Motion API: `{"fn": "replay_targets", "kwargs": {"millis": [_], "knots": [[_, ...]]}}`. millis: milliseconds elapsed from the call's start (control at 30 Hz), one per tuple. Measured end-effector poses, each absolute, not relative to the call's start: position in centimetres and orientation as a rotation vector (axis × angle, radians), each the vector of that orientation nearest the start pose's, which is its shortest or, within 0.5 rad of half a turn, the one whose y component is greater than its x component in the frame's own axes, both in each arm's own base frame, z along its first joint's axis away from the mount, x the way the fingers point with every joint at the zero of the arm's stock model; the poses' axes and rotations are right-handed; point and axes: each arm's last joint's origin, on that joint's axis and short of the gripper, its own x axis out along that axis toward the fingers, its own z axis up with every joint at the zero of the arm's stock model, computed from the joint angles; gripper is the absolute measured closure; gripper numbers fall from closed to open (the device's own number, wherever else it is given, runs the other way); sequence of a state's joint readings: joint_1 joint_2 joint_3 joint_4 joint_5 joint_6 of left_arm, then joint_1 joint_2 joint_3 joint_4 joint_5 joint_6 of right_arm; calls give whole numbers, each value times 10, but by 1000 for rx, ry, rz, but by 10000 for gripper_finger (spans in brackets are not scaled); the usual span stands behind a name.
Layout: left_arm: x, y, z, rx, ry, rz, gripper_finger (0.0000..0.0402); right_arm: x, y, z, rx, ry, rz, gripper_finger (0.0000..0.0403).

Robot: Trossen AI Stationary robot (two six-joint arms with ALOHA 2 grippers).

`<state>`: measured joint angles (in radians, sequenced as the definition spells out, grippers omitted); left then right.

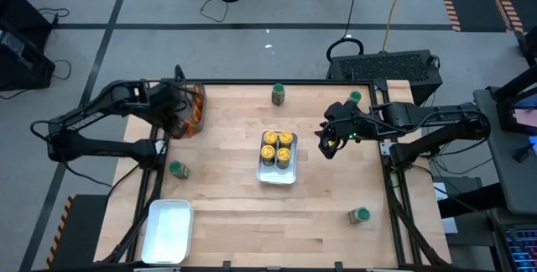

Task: Sort spices by type
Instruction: Put the brown spice pouch into the black transparent bin

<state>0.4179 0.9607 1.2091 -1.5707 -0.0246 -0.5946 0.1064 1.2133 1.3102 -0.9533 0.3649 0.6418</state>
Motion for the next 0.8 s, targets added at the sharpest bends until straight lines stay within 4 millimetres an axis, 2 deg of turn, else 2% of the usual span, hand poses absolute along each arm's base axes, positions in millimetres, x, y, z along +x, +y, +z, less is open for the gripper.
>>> {"fn": "replay_targets", "kwargs": {"millis": [267, 500, 800], "knots": [[96, 58, 366, -704, 1064, 870, 401, 228, 14, 363, 399, 721, -495, 266], [92, 73, 364, -677, 1074, 997, 401, 228, 14, 363, 377, 727, -486, 266], [97, 94, 357, -693, 1157, 1037, 401, 227, 14, 362, 376, 727, -486, 266]]}}
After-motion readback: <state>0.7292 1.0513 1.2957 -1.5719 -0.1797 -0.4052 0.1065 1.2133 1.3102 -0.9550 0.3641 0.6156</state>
